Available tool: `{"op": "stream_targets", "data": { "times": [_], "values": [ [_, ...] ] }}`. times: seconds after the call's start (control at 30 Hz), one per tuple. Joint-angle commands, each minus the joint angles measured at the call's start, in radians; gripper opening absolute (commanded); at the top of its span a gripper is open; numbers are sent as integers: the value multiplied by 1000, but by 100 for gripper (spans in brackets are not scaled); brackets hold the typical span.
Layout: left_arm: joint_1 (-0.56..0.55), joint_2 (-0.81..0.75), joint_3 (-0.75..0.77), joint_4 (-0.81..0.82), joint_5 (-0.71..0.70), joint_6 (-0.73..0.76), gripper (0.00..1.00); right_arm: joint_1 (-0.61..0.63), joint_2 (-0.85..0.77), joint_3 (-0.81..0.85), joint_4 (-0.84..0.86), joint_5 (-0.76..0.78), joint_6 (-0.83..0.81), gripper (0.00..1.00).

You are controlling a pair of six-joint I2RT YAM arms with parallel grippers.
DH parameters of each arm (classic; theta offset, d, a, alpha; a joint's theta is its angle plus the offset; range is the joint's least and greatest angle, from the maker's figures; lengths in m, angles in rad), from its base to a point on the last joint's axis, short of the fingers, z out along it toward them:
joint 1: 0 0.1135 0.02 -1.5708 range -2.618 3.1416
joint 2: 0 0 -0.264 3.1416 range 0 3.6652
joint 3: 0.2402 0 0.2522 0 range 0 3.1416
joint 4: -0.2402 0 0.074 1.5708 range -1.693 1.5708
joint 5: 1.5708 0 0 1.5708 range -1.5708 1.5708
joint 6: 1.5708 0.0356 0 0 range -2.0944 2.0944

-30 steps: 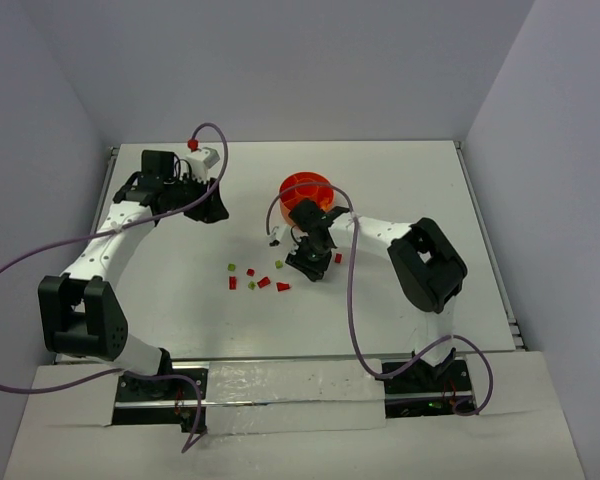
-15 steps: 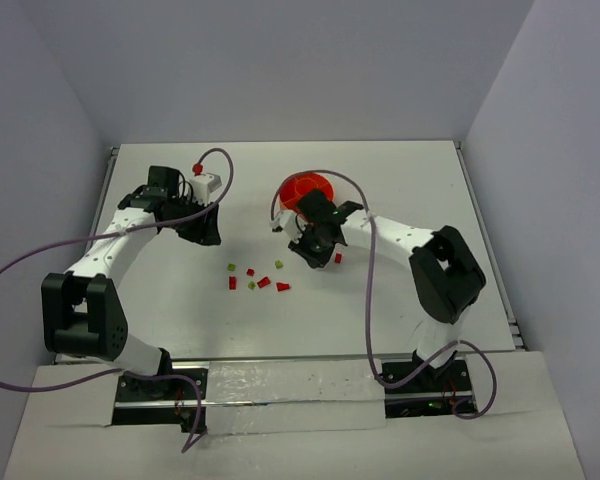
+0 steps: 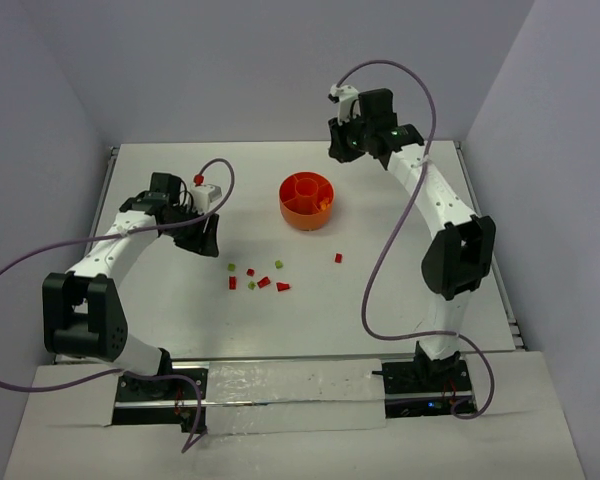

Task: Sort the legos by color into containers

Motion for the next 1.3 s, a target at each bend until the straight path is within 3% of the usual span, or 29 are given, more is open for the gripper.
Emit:
{"op": "stream_targets", "data": {
  "times": [0.0,0.53,1.0,1.27],
  "values": [
    [-4,20,39,-75,-17,13,59,15,101,65,-19,-32,66,0],
    [-81,116,96,-147,-43,-12,59,11,308,225,-28,-49,109,0],
    [-86,178,154,-138,-56,-29,59,12,336,218,-80,-104,104,2],
    [-87,191,161,-136,-56,-31,59,15,346,223,-121,-126,75,21]
  ]
}}
